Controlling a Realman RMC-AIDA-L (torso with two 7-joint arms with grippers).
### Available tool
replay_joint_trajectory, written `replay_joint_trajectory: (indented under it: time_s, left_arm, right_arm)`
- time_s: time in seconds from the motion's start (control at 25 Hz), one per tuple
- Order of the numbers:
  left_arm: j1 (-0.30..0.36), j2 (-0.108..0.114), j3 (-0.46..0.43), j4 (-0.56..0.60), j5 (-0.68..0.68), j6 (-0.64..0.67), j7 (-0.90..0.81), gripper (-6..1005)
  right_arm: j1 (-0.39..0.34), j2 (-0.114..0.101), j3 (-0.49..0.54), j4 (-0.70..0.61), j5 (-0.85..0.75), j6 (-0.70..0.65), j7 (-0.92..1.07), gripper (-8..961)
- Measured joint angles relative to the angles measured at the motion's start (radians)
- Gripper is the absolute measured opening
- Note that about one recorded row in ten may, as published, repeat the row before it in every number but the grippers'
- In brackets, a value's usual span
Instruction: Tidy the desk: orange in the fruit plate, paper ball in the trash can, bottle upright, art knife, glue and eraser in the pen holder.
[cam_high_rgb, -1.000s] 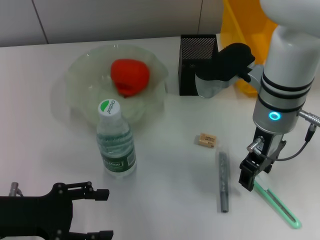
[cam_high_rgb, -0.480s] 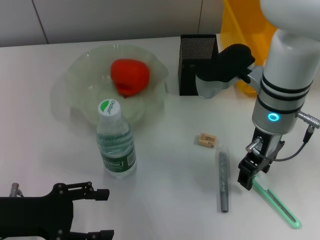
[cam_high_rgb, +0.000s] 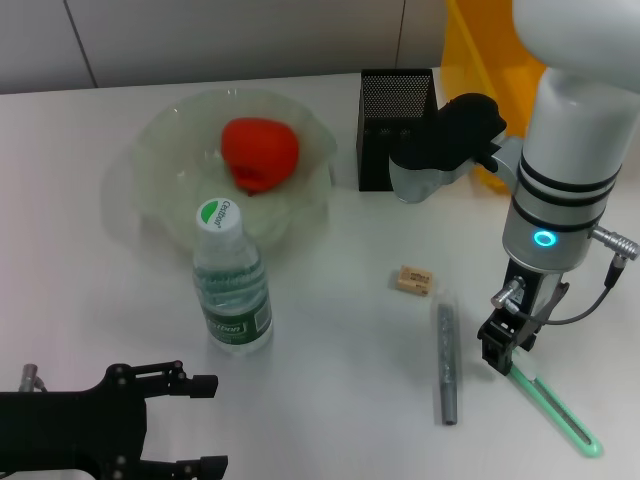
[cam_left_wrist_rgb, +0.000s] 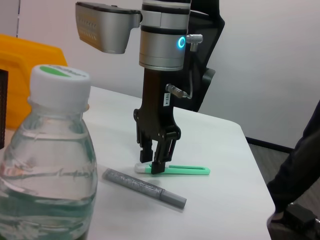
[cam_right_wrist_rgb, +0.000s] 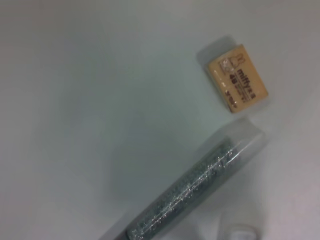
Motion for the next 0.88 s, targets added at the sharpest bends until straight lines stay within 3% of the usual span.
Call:
replay_joint_trajectory:
  time_s: [0.2,0.88]
  left_arm:
    - [0.0,0.0,0.0,0.0,0.0,-0.002,0.0,815]
    - [0.0,0.0,0.0,0.0,0.0,-0.003,0.0,815]
  right_arm:
    - [-0.001,0.0,0.0,0.0,0.0,0.0,0.0,382]
    - [0.001,0.0,0.0,0.023,0.0,0.015,-0.004,364]
